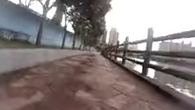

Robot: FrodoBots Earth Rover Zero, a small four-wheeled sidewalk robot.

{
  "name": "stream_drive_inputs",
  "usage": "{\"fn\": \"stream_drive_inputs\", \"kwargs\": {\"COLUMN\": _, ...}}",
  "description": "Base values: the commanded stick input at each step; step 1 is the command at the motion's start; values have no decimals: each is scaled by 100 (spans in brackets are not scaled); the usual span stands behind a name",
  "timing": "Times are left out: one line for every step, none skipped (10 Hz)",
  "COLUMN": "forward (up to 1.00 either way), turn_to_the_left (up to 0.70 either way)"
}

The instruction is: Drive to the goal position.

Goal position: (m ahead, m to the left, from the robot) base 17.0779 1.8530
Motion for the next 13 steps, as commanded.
{"fn": "stream_drive_inputs", "kwargs": {"forward": 100, "turn_to_the_left": 6}}
{"fn": "stream_drive_inputs", "kwargs": {"forward": 100, "turn_to_the_left": 6}}
{"fn": "stream_drive_inputs", "kwargs": {"forward": 100, "turn_to_the_left": 6}}
{"fn": "stream_drive_inputs", "kwargs": {"forward": 100, "turn_to_the_left": 6}}
{"fn": "stream_drive_inputs", "kwargs": {"forward": 100, "turn_to_the_left": 6}}
{"fn": "stream_drive_inputs", "kwargs": {"forward": 100, "turn_to_the_left": 6}}
{"fn": "stream_drive_inputs", "kwargs": {"forward": 100, "turn_to_the_left": 6}}
{"fn": "stream_drive_inputs", "kwargs": {"forward": 100, "turn_to_the_left": 6}}
{"fn": "stream_drive_inputs", "kwargs": {"forward": 100, "turn_to_the_left": 6}}
{"fn": "stream_drive_inputs", "kwargs": {"forward": 100, "turn_to_the_left": 6}}
{"fn": "stream_drive_inputs", "kwargs": {"forward": 100, "turn_to_the_left": 6}}
{"fn": "stream_drive_inputs", "kwargs": {"forward": 100, "turn_to_the_left": 6}}
{"fn": "stream_drive_inputs", "kwargs": {"forward": 100, "turn_to_the_left": -5}}
